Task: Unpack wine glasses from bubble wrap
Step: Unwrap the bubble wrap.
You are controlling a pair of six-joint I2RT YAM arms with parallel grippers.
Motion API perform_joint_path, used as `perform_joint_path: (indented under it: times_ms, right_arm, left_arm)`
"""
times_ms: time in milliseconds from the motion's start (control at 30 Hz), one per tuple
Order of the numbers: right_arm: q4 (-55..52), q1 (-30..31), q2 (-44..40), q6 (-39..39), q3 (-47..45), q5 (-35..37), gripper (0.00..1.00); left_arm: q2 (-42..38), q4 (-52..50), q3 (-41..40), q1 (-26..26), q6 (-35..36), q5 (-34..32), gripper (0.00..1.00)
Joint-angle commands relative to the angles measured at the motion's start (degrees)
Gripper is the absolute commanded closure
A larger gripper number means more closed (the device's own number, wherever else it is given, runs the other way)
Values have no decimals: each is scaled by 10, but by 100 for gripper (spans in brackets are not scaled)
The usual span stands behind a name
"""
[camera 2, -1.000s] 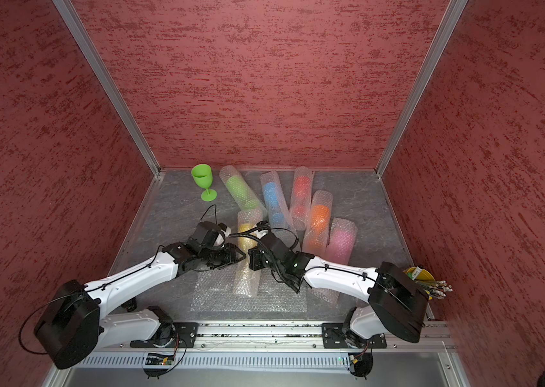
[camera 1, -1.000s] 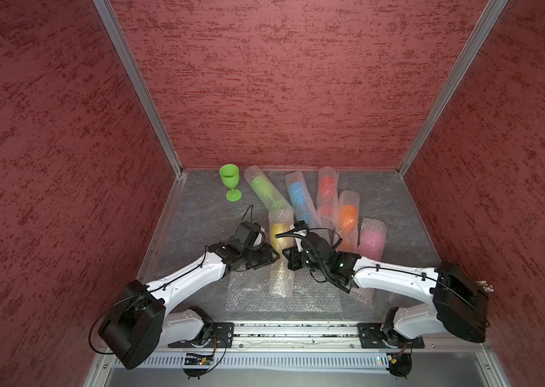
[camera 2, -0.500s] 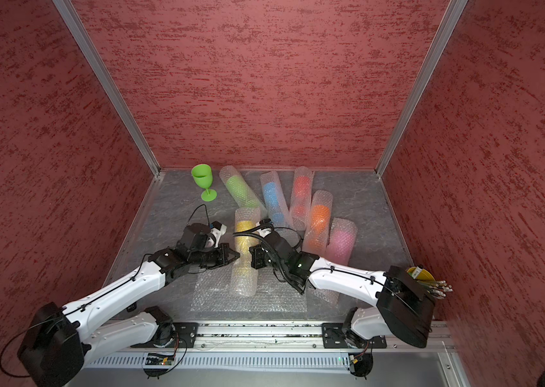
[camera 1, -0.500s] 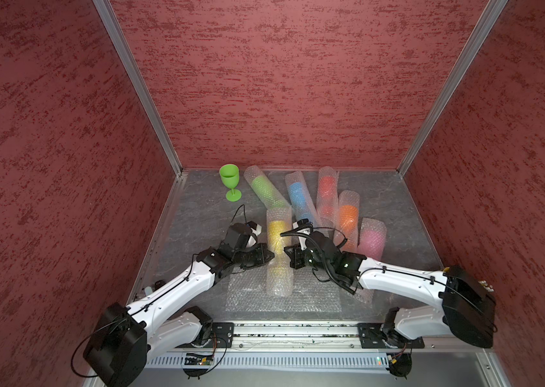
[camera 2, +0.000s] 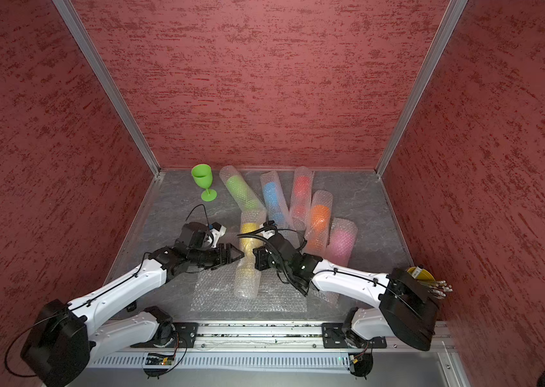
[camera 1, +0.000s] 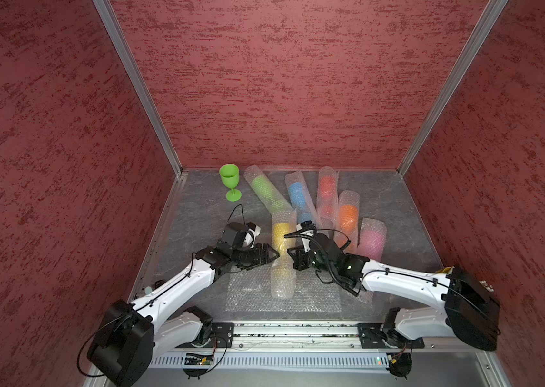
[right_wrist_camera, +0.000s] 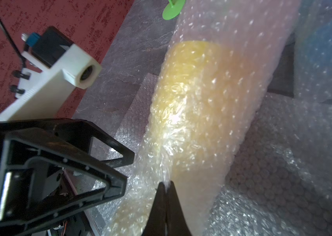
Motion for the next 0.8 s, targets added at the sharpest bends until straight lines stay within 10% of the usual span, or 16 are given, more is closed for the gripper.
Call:
perform_joint_path:
  times_ms: [0,300,767]
  right_arm:
    - [38,-3,-23,-6,-3,-16,100]
    - [62,-3,-23,-10,1,-61,100]
    - [-1,-3,-2,-26,19,1,100]
  left_arm:
    - [7,59,-15,12,-5,59,25]
    - [21,130,-22,12,-40,98,40]
    - [1,89,-15,5,-27,66,100]
